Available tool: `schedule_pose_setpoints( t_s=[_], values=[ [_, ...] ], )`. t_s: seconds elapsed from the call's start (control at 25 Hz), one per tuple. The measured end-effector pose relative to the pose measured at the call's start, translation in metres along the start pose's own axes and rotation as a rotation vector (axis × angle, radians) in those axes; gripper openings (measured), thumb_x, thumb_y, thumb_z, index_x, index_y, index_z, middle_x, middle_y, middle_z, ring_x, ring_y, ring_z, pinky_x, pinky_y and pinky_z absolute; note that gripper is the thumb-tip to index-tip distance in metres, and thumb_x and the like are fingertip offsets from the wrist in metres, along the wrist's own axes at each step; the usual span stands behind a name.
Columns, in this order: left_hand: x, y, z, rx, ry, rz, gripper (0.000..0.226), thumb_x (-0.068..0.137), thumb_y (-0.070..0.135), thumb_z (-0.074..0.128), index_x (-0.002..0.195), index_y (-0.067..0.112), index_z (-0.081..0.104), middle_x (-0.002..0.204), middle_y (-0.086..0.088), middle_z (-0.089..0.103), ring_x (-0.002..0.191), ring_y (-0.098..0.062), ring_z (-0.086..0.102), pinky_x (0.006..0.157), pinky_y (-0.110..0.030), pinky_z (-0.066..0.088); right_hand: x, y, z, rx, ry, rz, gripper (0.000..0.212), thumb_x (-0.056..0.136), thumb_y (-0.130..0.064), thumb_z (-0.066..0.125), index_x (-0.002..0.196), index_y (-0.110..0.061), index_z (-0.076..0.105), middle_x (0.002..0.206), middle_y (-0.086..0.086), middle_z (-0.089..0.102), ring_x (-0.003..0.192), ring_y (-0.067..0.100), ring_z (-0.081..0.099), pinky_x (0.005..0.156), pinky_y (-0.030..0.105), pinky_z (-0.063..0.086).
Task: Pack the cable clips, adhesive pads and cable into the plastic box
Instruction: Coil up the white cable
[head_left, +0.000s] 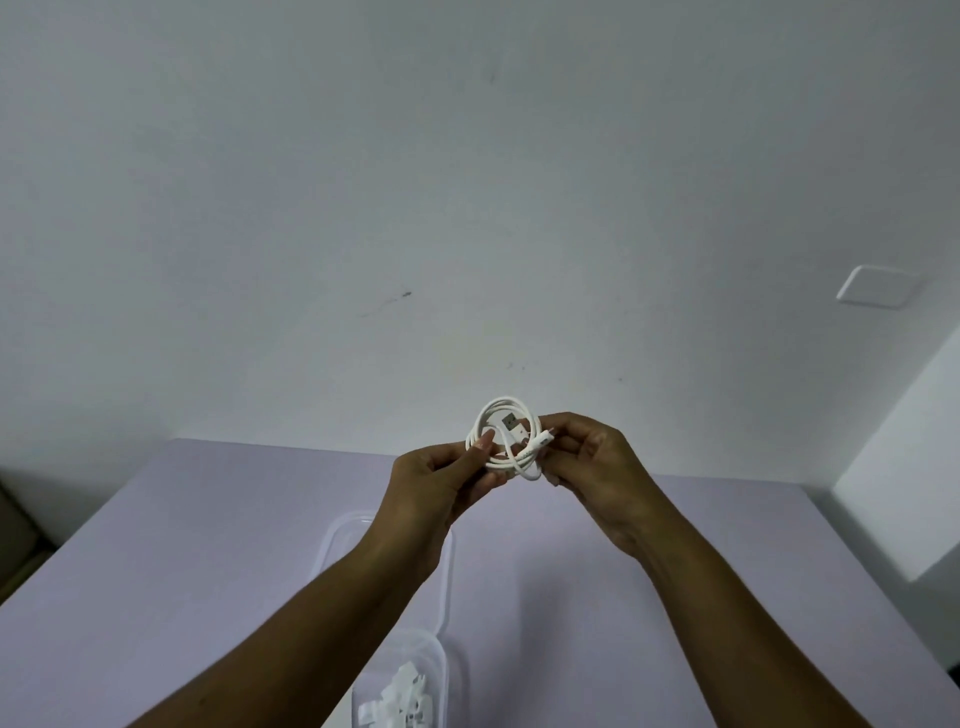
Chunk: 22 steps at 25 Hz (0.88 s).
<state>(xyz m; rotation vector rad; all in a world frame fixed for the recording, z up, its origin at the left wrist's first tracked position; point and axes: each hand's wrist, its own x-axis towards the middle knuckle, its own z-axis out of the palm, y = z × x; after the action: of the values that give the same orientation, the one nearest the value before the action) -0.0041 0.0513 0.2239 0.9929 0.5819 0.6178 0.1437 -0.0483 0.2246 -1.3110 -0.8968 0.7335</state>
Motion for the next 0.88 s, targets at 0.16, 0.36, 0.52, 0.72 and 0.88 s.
schedule_pose_setpoints(
  t_s=[0.16, 0.36, 0.52, 0.72, 0.88],
  values=[
    [0.0, -0.001, 0.003, 0.035, -0.002, 0.001, 0.024, 0.084, 0.021, 0.069, 0.089, -0.002, 0.076, 0.087, -0.016, 0.077, 0.081, -0.019, 0.076, 0.067, -0.014, 0.056, -0.001, 0.0, -0.006, 0.001, -0.069, -0.003, 0.036, 0.084, 0.007, 0.059, 0.1, -0.022, 0.073, 0.082, 0.004, 0.071, 0.058, 0.01, 0.049, 0.058, 0.019, 0.045],
    [0.003, 0.002, 0.003, 0.16, 0.028, 0.015, 0.019, 0.085, 0.017, 0.069, 0.089, -0.001, 0.075, 0.08, -0.013, 0.077, 0.073, -0.017, 0.075, 0.063, -0.015, 0.056, -0.004, -0.001, -0.007, 0.0, -0.054, -0.062, 0.03, 0.087, 0.002, 0.061, 0.103, -0.023, 0.058, 0.086, 0.007, 0.073, 0.055, 0.013, 0.056, 0.051, 0.02, 0.044],
    [0.004, 0.002, 0.003, 0.239, 0.043, 0.044, 0.019, 0.085, 0.018, 0.07, 0.089, 0.0, 0.076, 0.079, -0.013, 0.077, 0.071, -0.019, 0.075, 0.064, -0.018, 0.058, -0.005, -0.009, -0.008, -0.051, -0.105, -0.104, 0.032, 0.088, -0.001, 0.063, 0.11, -0.022, 0.053, 0.085, 0.006, 0.071, 0.056, 0.015, 0.058, 0.052, 0.02, 0.046],
    [0.007, 0.002, -0.002, 0.435, 0.115, 0.158, 0.02, 0.086, 0.018, 0.07, 0.086, -0.001, 0.075, 0.074, -0.015, 0.076, 0.068, -0.022, 0.075, 0.071, -0.027, 0.061, -0.006, -0.008, -0.004, 0.114, -0.124, 0.03, 0.031, 0.096, -0.01, 0.051, 0.119, -0.03, 0.05, 0.096, 0.019, 0.07, 0.073, 0.024, 0.066, 0.067, 0.029, 0.056],
    [0.006, -0.002, -0.005, 0.59, 0.113, 0.23, 0.016, 0.085, 0.018, 0.071, 0.08, 0.004, 0.076, 0.068, -0.01, 0.076, 0.061, -0.02, 0.075, 0.064, -0.022, 0.06, -0.005, -0.004, 0.003, -0.263, -0.135, -0.13, 0.039, 0.088, -0.032, 0.066, 0.115, -0.037, 0.038, 0.093, 0.003, 0.071, 0.074, 0.024, 0.071, 0.067, 0.031, 0.059]
  ],
)
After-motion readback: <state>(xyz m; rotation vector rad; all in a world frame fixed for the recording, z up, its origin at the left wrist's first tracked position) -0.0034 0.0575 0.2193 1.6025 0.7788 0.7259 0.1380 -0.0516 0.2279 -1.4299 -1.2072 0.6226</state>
